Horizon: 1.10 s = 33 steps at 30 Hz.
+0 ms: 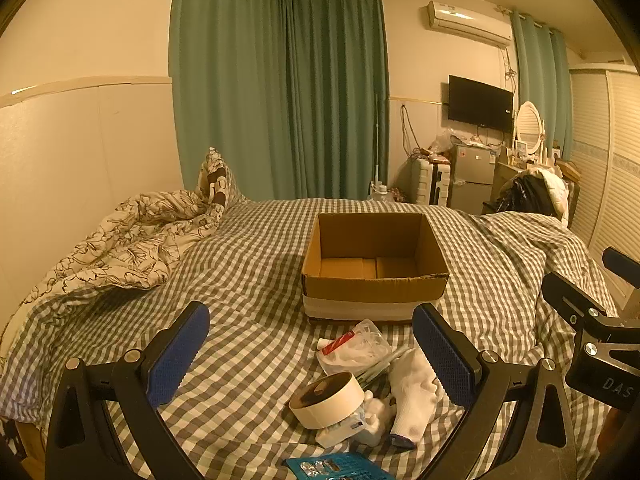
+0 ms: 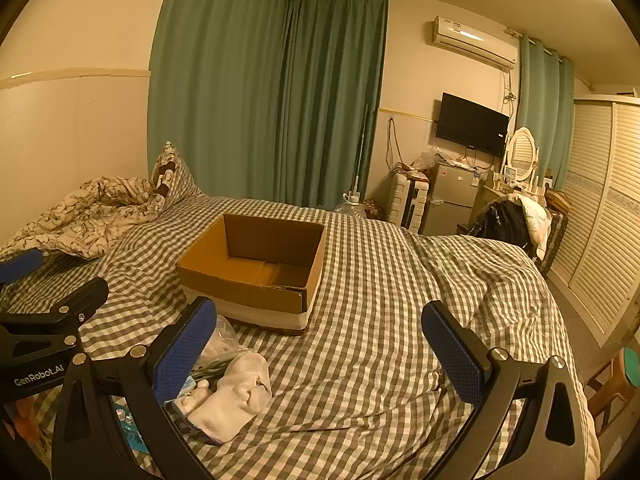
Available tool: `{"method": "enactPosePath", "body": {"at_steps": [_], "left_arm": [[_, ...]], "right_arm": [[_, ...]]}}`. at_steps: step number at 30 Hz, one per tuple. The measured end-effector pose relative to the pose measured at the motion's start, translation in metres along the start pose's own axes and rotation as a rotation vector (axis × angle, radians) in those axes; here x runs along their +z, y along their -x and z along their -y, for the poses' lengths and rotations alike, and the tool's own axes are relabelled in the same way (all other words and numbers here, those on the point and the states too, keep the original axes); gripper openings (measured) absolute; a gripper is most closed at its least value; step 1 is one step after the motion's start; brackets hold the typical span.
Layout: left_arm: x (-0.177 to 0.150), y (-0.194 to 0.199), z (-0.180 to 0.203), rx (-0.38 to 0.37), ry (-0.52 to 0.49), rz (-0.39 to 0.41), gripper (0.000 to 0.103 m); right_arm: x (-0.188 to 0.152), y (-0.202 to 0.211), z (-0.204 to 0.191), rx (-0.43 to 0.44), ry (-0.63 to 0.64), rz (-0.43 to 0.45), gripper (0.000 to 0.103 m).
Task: Organize objects
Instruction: 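Move both tools toward the tape roll and white socks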
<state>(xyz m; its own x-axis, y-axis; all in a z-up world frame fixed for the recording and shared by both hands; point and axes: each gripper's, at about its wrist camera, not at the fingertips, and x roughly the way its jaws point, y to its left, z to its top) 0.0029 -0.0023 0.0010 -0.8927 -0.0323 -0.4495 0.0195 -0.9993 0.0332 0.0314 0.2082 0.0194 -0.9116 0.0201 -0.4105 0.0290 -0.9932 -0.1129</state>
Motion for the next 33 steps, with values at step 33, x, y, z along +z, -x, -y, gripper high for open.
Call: {"method": "enactPosePath", "body": {"at_steps": [33], "left_arm": [[-0.0041,0.0049,0.004,-0.02,-0.005,-0.022,0.103]], "right_arm": [[-0.0006,0.0085,-0.0023,0.025,0.015,-0.002,0.103]]}}
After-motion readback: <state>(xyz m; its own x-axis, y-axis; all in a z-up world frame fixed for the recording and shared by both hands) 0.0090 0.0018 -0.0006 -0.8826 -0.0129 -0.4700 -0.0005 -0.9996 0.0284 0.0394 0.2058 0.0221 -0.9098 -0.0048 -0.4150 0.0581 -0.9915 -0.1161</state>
